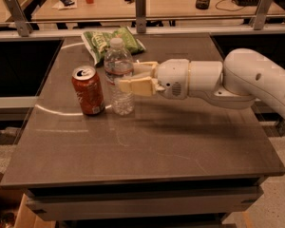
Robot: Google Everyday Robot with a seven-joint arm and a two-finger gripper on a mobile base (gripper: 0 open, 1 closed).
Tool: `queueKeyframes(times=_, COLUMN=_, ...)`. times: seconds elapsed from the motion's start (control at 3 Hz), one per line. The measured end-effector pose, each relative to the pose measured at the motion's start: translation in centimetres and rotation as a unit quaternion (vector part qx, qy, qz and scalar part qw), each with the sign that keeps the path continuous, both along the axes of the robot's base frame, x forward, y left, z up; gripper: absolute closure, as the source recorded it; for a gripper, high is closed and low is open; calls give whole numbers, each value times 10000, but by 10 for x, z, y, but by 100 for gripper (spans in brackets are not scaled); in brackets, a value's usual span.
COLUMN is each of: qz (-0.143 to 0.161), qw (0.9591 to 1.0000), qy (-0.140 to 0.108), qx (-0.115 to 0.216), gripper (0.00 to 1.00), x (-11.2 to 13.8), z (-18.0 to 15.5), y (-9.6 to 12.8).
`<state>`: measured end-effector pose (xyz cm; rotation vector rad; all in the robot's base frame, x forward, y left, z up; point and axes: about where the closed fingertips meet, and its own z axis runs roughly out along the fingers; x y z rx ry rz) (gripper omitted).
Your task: Move water bottle near coke can
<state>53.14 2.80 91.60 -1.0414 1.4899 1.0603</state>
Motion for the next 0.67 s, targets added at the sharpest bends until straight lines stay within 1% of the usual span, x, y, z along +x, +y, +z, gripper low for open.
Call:
queueKeyframes(times=0.33, qz=420, qw=9991, qy=13, qx=108, gripper=100, x=-4, z=-1, y=26)
queueKeyframes(times=0.67, qz=660, qw=9978, qy=-53, qx=17, gripper=100, x=-9, z=-7, y=32)
